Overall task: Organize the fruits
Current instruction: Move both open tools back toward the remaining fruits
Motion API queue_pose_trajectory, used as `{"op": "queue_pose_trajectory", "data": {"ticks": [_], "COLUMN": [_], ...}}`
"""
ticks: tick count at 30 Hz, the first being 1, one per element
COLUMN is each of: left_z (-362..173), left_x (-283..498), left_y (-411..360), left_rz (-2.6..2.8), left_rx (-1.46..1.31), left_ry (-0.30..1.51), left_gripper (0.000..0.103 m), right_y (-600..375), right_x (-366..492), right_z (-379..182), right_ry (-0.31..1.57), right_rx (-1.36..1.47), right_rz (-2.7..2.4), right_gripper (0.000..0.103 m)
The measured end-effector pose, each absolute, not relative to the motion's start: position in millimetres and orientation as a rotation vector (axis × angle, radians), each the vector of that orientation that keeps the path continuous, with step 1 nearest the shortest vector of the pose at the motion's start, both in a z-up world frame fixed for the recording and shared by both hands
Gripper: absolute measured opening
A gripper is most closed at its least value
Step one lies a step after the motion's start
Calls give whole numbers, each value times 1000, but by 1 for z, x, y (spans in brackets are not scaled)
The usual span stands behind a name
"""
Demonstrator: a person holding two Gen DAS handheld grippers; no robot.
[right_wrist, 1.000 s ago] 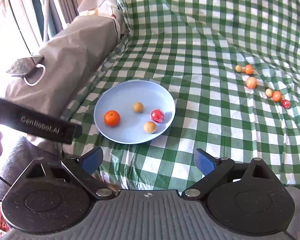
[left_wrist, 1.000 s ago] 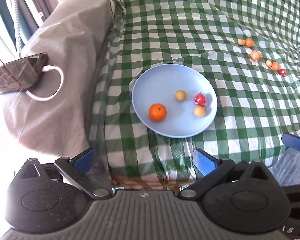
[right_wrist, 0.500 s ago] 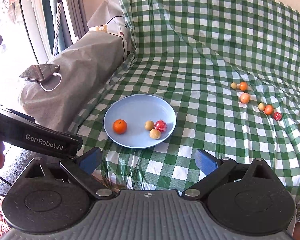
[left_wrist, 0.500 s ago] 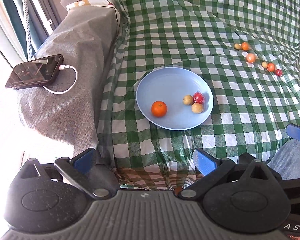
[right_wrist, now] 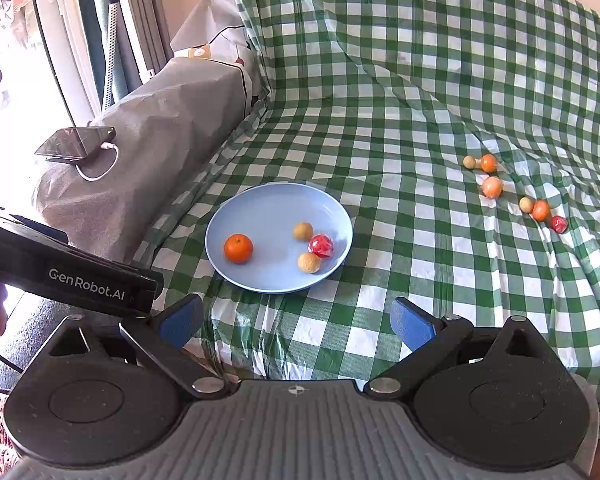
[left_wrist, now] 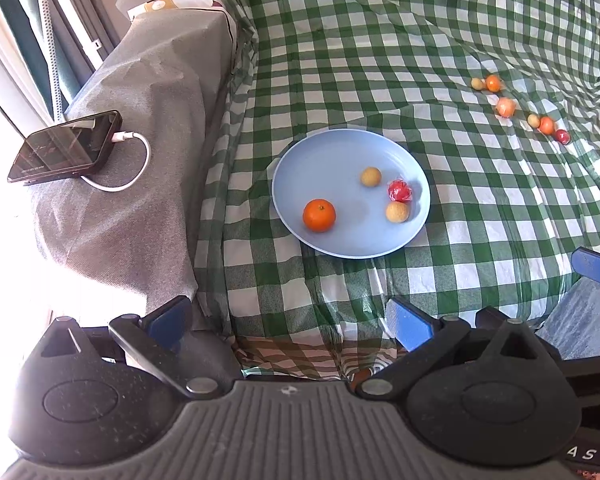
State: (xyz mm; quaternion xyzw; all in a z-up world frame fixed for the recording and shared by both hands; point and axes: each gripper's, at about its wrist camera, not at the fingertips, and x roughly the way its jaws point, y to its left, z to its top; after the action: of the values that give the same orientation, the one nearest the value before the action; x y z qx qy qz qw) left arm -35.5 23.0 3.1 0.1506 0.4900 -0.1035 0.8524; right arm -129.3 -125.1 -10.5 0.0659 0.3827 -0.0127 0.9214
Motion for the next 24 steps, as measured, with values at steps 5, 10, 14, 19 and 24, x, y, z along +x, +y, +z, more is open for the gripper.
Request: {"op": "queue_pose_trajectory", "data": {"ticks": [5,10,14,19,24], "left_z": [-1,-5,-6,-11,-23], "left_x": [-31,-23,-13,7,39], "left_y": [16,3,-18,-66,-135], "left_rz": [-214,-222,-237,-288,-367], "left_rx": [335,352,382,437,467], "left_ry": [1046,1063,1058,1037,995], "left_gripper": [103,103,103,103,103], "right_y": [-130,-138,-154,-195,-257], "right_x": [-126,-121,-117,-116,-112], "right_z": [-17,-25,-34,-50,-62], "right_ry": [800,815,818,823,774], "right_rx": [160,200,246,315,315], "right_rz": [-25,-38,-99,-233,-425], "right_gripper": [99,99,100,100,100]}}
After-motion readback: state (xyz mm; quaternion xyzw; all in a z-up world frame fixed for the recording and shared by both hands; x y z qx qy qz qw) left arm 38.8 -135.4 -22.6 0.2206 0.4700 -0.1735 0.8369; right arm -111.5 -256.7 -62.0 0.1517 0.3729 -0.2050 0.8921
